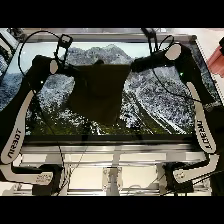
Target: Fold the clothes and pants, and hang the long-sleeved shirts on hangers.
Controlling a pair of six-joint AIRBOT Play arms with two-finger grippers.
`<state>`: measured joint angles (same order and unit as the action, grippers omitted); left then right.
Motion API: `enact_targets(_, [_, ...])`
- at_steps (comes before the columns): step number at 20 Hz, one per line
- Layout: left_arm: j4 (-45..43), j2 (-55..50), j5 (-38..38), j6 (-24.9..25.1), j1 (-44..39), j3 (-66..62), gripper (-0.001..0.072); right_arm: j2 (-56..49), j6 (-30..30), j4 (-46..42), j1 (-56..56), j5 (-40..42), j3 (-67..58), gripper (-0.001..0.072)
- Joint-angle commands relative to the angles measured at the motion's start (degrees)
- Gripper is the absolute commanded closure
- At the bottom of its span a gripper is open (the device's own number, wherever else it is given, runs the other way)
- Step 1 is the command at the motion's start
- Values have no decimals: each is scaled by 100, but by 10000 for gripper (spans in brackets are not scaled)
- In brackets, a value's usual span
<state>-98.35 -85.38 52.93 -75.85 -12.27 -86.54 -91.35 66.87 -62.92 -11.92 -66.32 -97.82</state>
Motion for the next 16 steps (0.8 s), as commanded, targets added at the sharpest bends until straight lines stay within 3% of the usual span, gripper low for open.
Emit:
enact_targets(1, [-120, 68, 1523, 1132, 24, 2, 652, 46, -35, 514, -157, -1340, 269, 700])
enact_targets(10, [-195, 76, 3480, 1633, -90, 503, 652, 50, 164, 437, -776, -1381, 1672, 699])
enact_targets(16, [-195, 81, 3777, 1633, -96, 1504, 652, 46, 221, 431, -778, -1325, 2184, 699])
